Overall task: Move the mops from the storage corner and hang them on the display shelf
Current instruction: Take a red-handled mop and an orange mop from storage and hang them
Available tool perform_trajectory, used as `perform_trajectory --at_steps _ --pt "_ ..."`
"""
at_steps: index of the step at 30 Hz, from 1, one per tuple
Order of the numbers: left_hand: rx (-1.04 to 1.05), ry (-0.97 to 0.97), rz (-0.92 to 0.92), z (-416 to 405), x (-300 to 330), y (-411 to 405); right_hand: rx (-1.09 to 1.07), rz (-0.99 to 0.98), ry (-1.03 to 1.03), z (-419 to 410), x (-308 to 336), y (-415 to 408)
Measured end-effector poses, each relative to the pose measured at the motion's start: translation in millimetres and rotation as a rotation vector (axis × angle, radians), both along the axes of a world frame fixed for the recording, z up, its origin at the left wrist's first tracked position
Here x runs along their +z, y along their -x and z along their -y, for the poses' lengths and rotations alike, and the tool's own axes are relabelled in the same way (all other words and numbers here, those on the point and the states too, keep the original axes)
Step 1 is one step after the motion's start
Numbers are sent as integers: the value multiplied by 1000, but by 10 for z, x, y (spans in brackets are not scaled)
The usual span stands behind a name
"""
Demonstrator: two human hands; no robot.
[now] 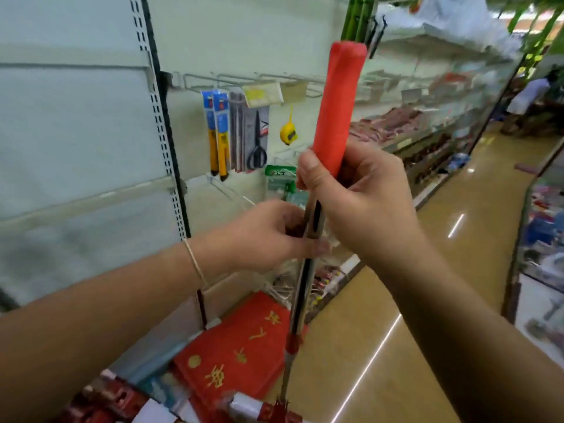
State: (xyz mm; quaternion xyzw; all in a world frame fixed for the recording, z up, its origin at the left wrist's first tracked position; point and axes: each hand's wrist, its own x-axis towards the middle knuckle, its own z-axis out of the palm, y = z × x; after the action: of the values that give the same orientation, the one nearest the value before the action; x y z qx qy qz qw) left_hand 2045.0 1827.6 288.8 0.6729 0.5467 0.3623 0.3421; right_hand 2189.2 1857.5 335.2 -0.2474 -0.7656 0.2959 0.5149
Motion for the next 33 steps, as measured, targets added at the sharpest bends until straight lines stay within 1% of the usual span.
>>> perform_trajectory --at_steps 4,9,15,20,27,30,33 --pt "117 -18 18 -166 107 245 132 47 -32 -352 111 299" --pt "231 -31 0 -380 248 624 202 44 -95 -671 285 768" --pt "366 -78 -31 -608 422 1028 212 52 -160 -1025 457 1281" --pt "496 -95 -43 -753 555 1243 221 14 -153 -1255 555 1646" --pt "698 -127 -25 -967 914 1505 249 69 -249 -1561 882 2068" --pt "742 -157 -62 -1044 1100 1594 335 114 -240 -1688 1071 2213" --pt "794 -175 -27 -1087 1264 1673 488 131 -156 -1829 1265 2346"
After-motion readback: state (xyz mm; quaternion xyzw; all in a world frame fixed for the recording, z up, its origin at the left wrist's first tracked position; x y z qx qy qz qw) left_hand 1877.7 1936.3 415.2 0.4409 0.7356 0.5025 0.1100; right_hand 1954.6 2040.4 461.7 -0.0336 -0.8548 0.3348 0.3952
